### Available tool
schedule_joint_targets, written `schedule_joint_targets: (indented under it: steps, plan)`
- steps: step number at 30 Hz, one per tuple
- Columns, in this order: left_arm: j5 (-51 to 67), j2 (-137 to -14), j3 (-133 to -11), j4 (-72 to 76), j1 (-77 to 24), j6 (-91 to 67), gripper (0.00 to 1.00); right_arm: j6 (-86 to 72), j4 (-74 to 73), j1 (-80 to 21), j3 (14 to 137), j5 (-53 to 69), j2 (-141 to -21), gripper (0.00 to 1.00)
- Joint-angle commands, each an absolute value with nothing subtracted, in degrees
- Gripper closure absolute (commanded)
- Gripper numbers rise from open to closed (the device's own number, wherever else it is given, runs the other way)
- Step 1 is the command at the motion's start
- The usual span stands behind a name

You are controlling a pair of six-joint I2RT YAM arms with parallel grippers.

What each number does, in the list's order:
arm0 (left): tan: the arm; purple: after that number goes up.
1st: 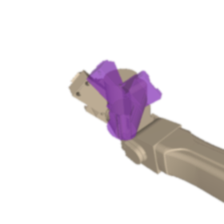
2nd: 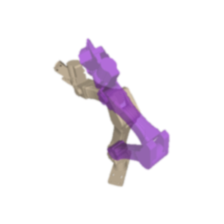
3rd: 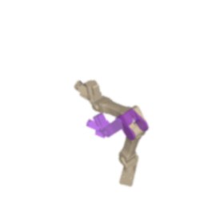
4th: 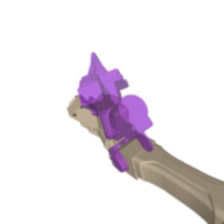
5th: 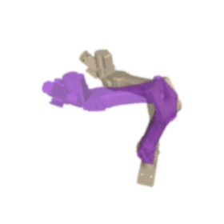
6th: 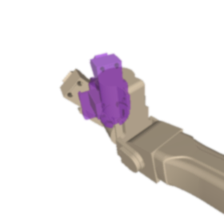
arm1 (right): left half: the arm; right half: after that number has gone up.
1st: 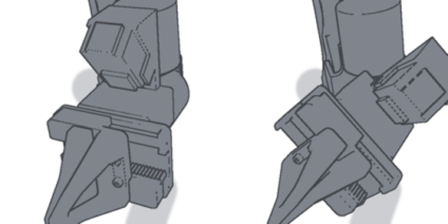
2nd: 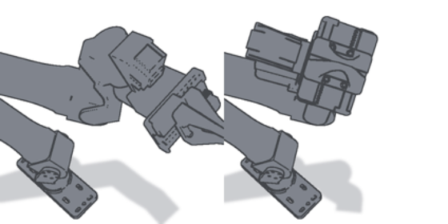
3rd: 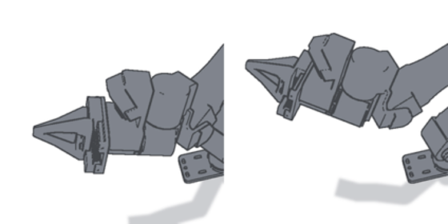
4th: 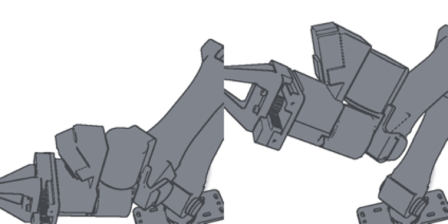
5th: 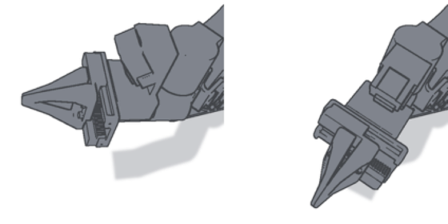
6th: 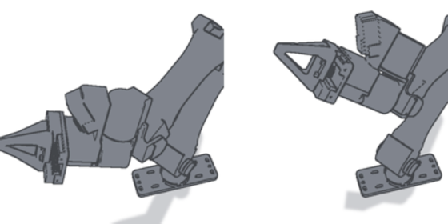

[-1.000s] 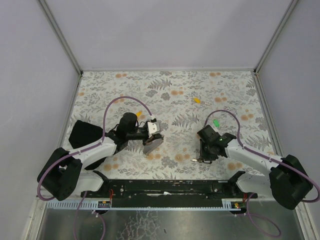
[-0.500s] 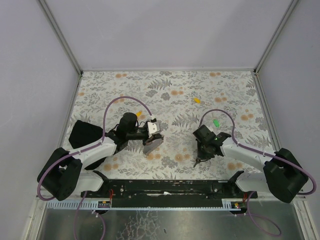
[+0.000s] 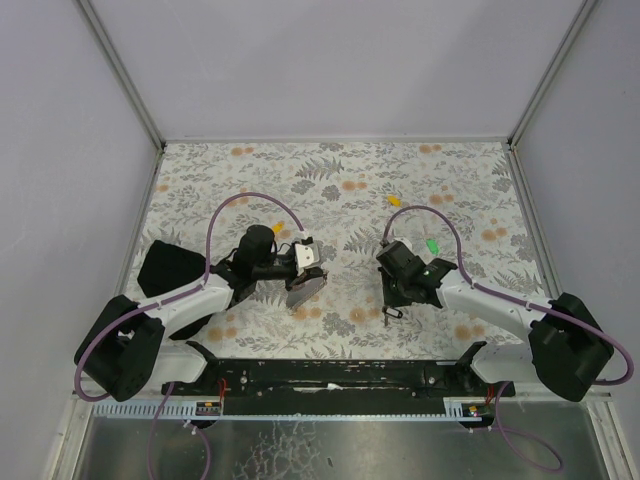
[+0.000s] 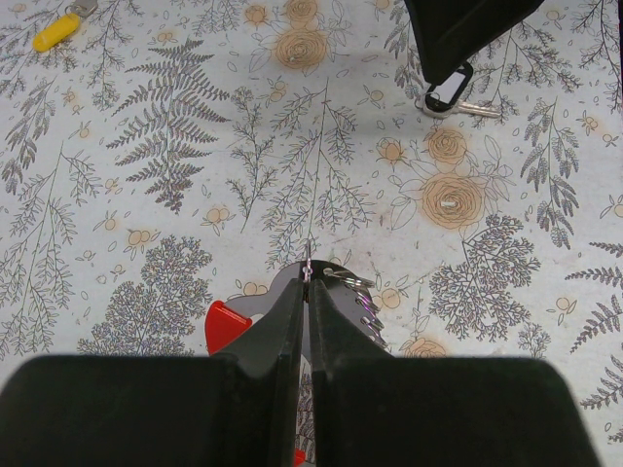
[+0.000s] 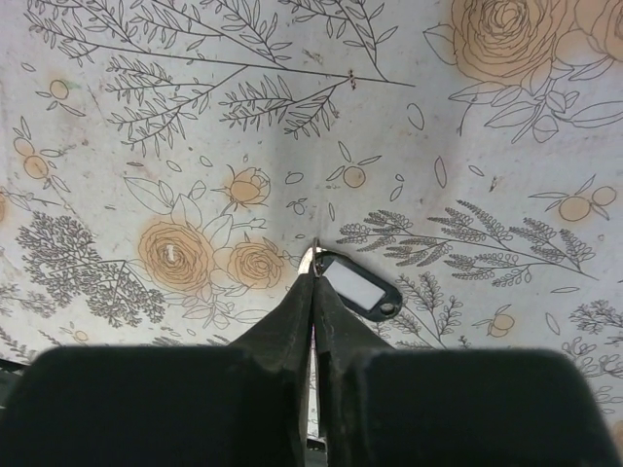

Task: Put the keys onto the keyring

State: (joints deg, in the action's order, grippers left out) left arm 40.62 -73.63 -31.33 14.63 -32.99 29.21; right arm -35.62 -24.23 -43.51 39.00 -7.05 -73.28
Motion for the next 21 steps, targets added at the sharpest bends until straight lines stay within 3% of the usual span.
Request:
schedule_joint_targets:
  steps: [1, 4, 10, 21]
  plan:
    - [40.6, -73.5, -32.1, 17.8, -33.0, 29.1, 1.0, -31.8, -25.7, -44.0, 41.7, -9.6, -73.4, 0.87]
    - [40.7, -73.4, -32.0, 17.8, -33.0, 29.0, 1.0, -30.5, -26.8, -44.1, 43.0, -9.5, -74.2, 0.78]
    - [40.6, -73.2, -31.9, 17.8, -33.0, 29.0, 1.0, -29.4, -26.0, -44.1, 43.5, -5.8, -76.9, 0.72]
    - [40.9, -73.2, -31.9, 17.8, -33.0, 29.0, 1.0, -31.3, -25.6, -44.2, 44.4, -6.2, -81.7, 0.79]
